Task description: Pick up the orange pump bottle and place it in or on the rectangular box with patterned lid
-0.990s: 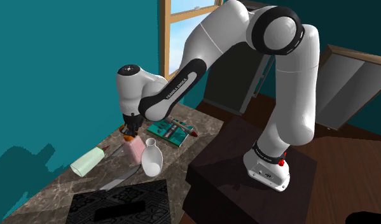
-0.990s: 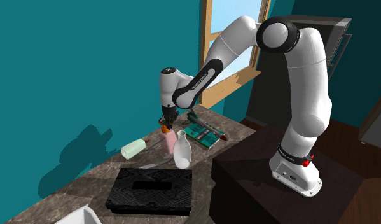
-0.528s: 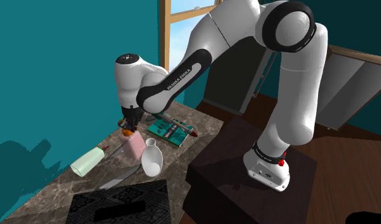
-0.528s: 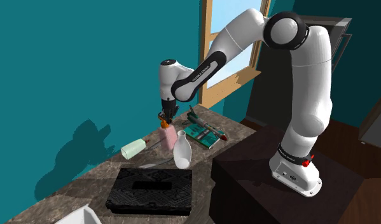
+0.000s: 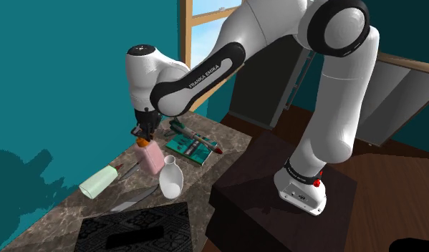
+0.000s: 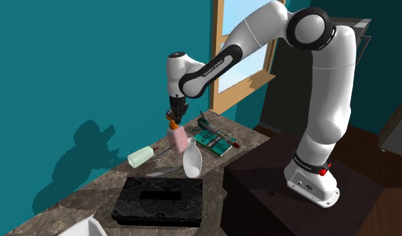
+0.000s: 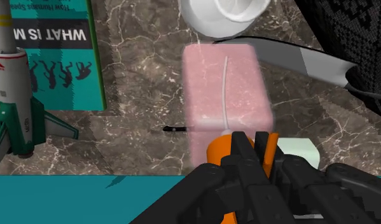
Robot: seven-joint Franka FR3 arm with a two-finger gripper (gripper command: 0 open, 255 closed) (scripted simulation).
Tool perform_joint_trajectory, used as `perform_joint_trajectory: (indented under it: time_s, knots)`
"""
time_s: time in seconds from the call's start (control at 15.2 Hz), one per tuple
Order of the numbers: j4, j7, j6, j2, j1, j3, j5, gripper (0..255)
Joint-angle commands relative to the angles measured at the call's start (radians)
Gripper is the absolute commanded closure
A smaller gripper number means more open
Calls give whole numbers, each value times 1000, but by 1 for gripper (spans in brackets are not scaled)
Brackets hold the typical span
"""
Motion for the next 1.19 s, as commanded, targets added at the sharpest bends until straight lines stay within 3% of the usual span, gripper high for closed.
perform_joint_trajectory:
  time_s: [0.0,0.33,1.12]
  knots:
    - [10,-8,-22,-14,-3,4,10,255]
    - [30,-24,-72,-46,-9,12,32,255]
    - [22,217,-172,-141,139,119,46,255]
